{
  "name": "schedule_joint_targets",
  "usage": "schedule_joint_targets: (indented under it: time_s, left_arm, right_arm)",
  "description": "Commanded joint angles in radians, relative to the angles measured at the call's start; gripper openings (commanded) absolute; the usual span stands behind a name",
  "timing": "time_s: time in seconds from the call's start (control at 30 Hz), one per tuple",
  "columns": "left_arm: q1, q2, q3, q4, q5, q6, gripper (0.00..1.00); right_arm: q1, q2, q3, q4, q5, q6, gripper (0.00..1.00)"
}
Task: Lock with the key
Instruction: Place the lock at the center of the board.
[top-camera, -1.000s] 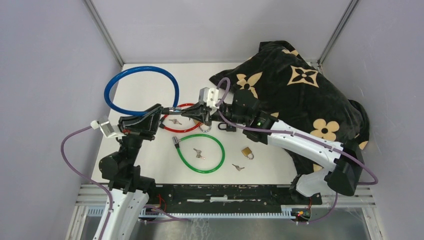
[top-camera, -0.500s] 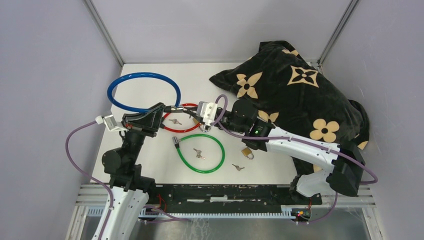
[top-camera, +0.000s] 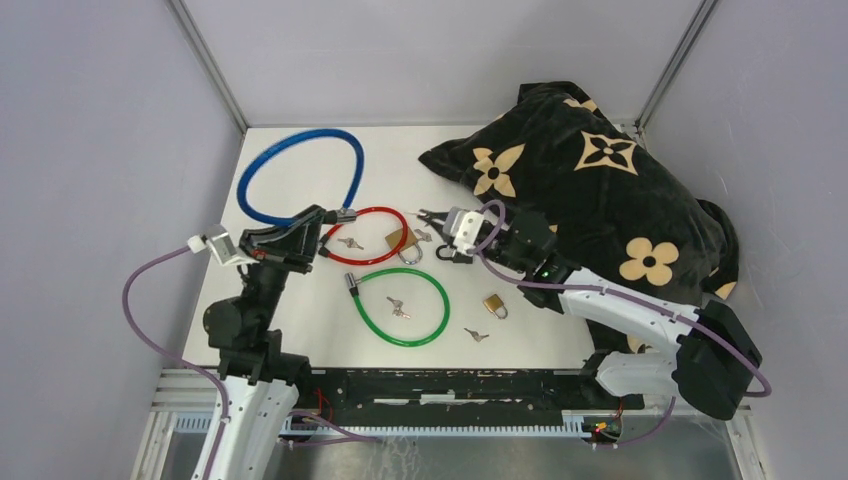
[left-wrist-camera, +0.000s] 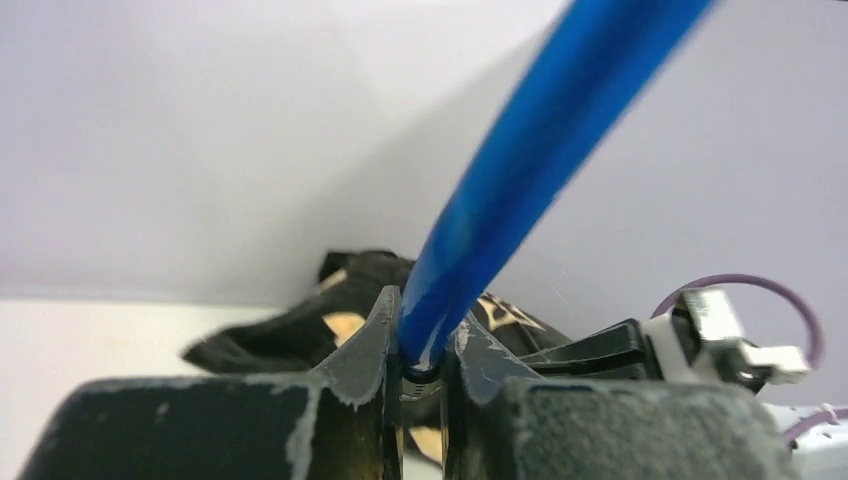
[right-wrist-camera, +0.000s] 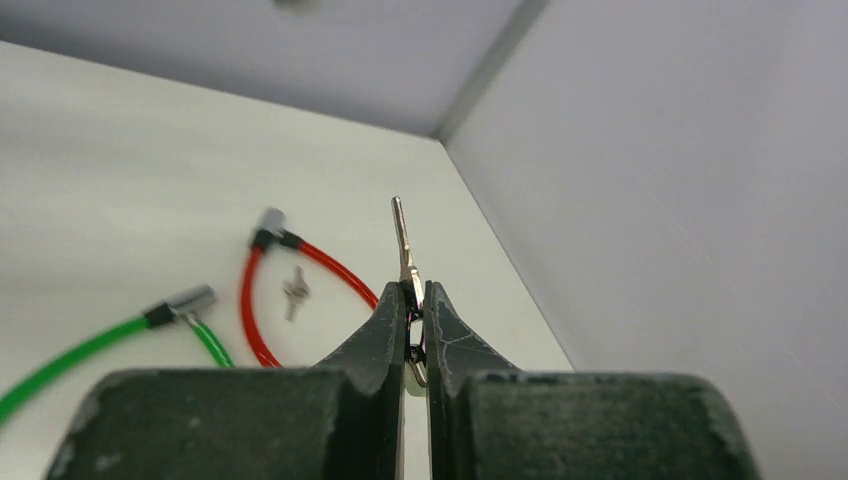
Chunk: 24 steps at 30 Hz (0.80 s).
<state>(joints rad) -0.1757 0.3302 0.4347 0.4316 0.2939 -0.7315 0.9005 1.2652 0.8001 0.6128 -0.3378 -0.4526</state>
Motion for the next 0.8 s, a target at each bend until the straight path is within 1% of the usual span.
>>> schedule_joint_targets:
  time_s: [0.0, 0.1, 0.13, 0.2, 0.37, 0.47, 0.53, 0.57, 0.6, 0.7, 0.77]
  left_arm:
    - [0.041, -0.031, 0.026, 0.16, -0.152, 0.069, 0.02]
    - [0.043, -0.03, 0.025, 0.154, -0.141, 0.098, 0.02]
    - [0.044, -0.032, 0.027, 0.144, -0.126, 0.137, 0.02]
    - [0.044, -0.039, 0.032, 0.081, -0.08, 0.281, 0.02]
    - [0.042, -0.025, 0.095, -0.326, -0.084, 0.748, 0.02]
    - [0.042, 0.014, 0.16, -0.582, -0.043, 1.006, 0.02]
    - [0.042, 0.041, 0.2, -0.745, -0.042, 1.176, 0.02]
    - [0.042, 0.049, 0.214, -0.818, -0.062, 1.261, 0.02]
    - [0.041, 0.052, 0.218, -0.885, -0.101, 1.38, 0.02]
    - [0.042, 0.039, 0.177, -0.957, -0.249, 1.66, 0.02]
    - [0.042, 0.023, 0.135, -0.972, -0.353, 1.831, 0.02]
  right_arm:
    - [-0.089, -0.071, -0.056, 0.044, 0.058, 0.024, 0.0]
    - [-0.095, -0.081, -0.071, 0.017, 0.048, 0.032, 0.0]
    - [-0.104, -0.087, -0.082, 0.014, 0.055, 0.04, 0.0]
    - [-0.135, -0.098, -0.099, 0.012, 0.048, 0.072, 0.0]
    - [-0.151, -0.122, -0.102, -0.037, 0.045, 0.09, 0.0]
    - [-0.152, -0.125, -0.092, -0.063, 0.036, 0.099, 0.0]
    - [-0.152, -0.125, -0.08, -0.08, 0.021, 0.113, 0.0]
    - [-0.152, -0.127, -0.077, -0.083, 0.015, 0.123, 0.0]
    - [-0.152, -0.13, -0.075, -0.085, 0.007, 0.129, 0.0]
    - [-0.15, -0.138, -0.076, -0.081, -0.009, 0.148, 0.0]
    - [-0.15, -0.137, -0.079, -0.072, -0.032, 0.163, 0.0]
